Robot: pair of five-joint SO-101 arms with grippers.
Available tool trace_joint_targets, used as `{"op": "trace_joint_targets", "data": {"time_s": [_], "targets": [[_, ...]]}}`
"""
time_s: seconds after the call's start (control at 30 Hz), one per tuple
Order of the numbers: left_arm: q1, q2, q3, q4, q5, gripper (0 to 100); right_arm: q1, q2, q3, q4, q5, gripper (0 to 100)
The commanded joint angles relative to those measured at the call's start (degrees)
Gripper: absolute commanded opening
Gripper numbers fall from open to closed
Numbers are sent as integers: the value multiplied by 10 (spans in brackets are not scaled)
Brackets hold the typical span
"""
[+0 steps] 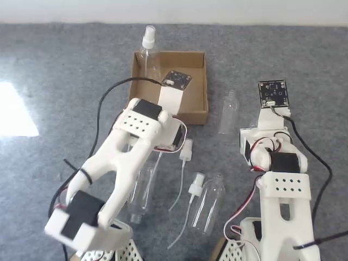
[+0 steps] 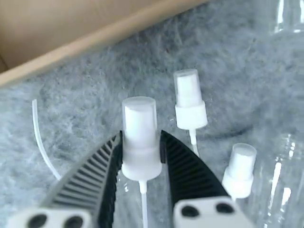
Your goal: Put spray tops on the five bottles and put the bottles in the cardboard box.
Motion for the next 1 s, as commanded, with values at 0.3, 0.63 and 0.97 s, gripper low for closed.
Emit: {"op": "trace_joint_targets", "data": {"time_s": [0.3,0.63,0.97], "targets": [[-75,-220,94,-62,-28,12,7,-22,-5,-13,12,136],[-76,-352,184,-120,-28,12,7,-22,-5,-13,13,136],[-80,-433,221,-120,-28,12,3,-27,-5,-7,13,134]]}}
